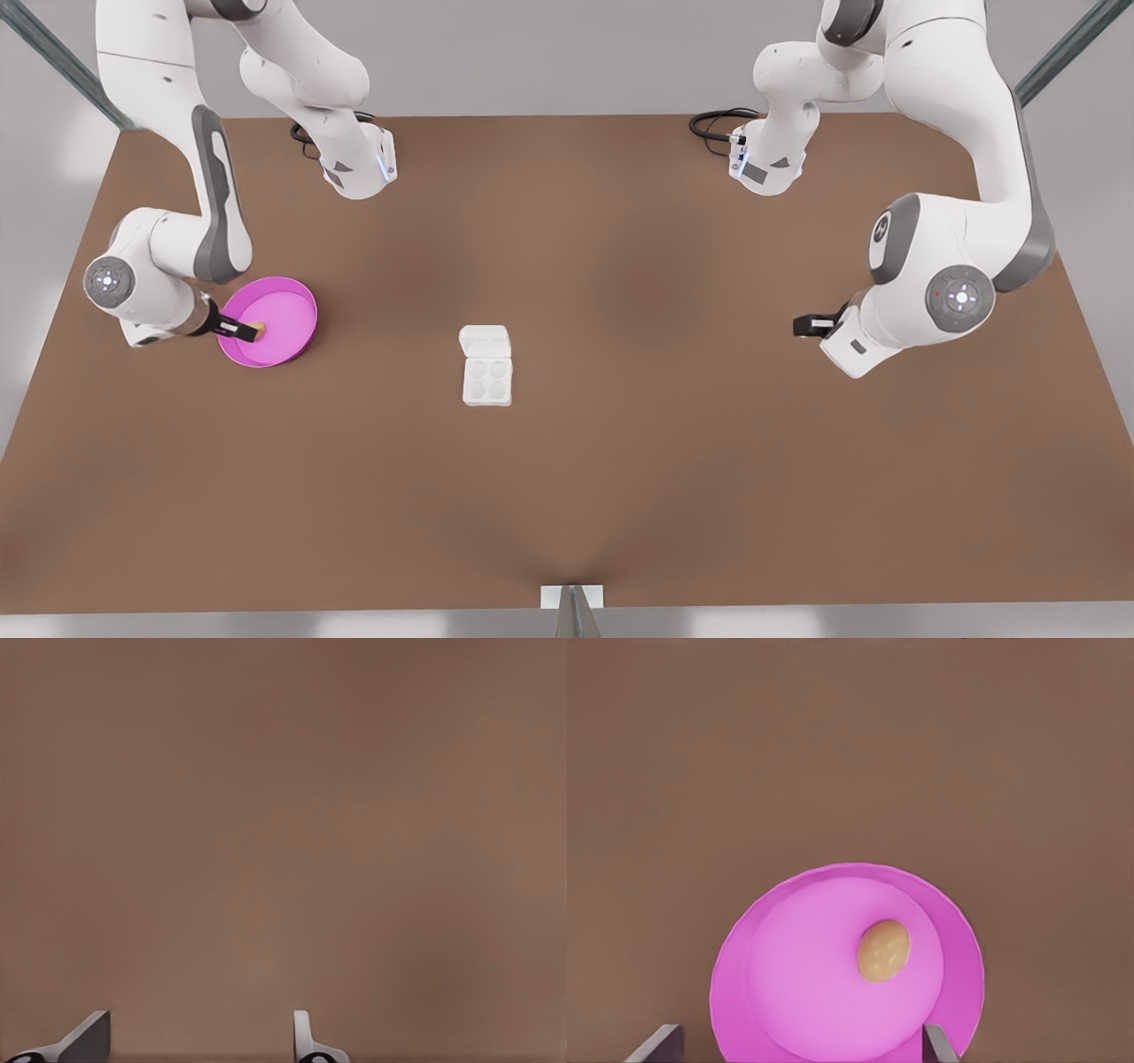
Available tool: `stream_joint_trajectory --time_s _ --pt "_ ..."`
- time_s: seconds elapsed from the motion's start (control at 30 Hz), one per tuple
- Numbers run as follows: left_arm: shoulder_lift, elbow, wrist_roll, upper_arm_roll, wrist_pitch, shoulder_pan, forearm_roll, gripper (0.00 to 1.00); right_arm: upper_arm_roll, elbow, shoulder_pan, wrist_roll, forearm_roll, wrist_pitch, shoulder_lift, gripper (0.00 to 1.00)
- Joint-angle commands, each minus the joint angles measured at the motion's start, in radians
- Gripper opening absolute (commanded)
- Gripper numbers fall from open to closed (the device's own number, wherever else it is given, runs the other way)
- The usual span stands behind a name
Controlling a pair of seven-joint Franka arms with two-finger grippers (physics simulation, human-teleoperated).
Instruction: Pack egg into the box and close the box lid
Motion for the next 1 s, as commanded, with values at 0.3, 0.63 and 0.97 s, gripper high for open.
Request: stream_joint_trajectory --time_s 0.3,0.63,0.97 --pt "0.004 0.000 -0.008 0.000 -0.007 0.000 0.002 1.00 0.001 -0.226 -0.070 0.317 -0.002 0.373 -0.012 1.00" --pt "0.010 -0.001 -0.008 0.000 -0.007 0.001 0.003 1.00 0.002 -0.226 -0.101 0.297 0.004 0.409 0.091 1.00" --pt "0.011 -0.001 -0.008 0.000 -0.007 0.000 0.005 1.00 0.004 -0.207 -0.127 0.265 0.003 0.459 0.183 1.00"
